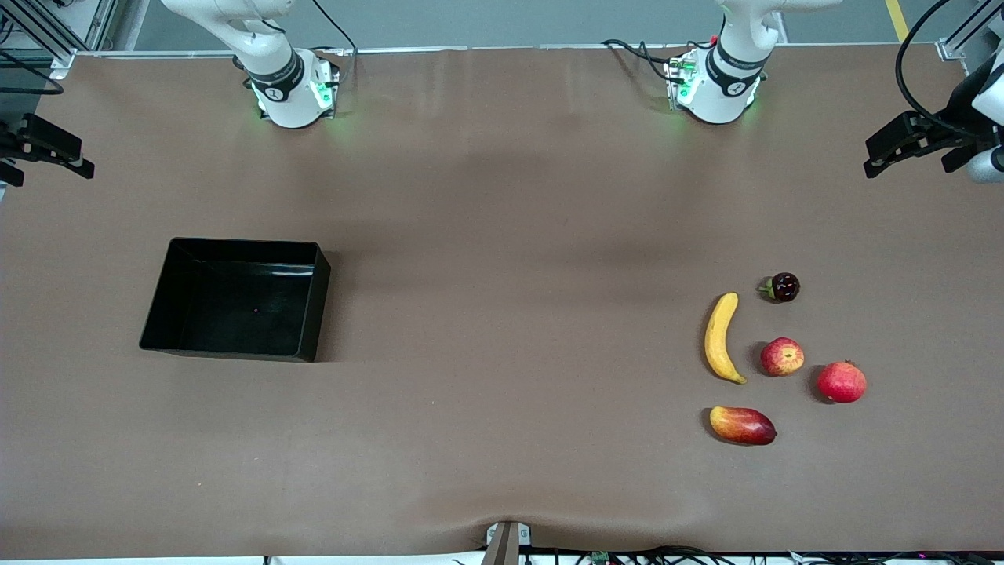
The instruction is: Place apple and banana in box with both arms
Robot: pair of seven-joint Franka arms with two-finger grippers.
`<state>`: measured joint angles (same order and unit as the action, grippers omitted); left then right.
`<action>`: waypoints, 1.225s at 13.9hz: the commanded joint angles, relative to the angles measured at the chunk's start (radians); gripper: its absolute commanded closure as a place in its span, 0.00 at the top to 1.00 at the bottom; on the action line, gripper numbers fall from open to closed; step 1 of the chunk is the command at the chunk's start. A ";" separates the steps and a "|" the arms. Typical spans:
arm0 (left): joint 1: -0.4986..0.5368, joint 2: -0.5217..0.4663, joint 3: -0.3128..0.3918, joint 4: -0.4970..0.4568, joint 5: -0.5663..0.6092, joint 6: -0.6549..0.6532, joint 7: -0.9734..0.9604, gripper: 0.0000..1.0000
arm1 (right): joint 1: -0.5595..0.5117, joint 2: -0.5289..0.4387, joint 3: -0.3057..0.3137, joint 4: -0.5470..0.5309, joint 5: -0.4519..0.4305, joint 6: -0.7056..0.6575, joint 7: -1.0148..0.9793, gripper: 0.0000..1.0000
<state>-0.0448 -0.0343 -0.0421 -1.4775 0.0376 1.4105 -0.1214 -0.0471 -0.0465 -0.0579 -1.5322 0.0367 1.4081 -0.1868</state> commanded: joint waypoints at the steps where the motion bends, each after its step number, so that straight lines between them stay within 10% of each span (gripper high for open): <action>1: 0.008 -0.010 0.001 0.002 -0.008 -0.012 -0.007 1.00 | -0.013 0.010 0.010 0.021 -0.015 -0.004 0.010 1.00; 12: 0.065 0.131 0.025 -0.020 -0.012 0.071 0.014 1.00 | -0.028 0.013 0.010 0.021 -0.015 -0.003 0.007 1.00; 17: 0.071 0.126 0.022 -0.255 0.010 0.341 0.014 1.00 | -0.045 0.020 0.010 0.023 -0.014 -0.003 0.007 1.00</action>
<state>0.0262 0.1275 -0.0185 -1.6236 0.0377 1.6496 -0.1112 -0.0663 -0.0415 -0.0587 -1.5306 0.0366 1.4090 -0.1868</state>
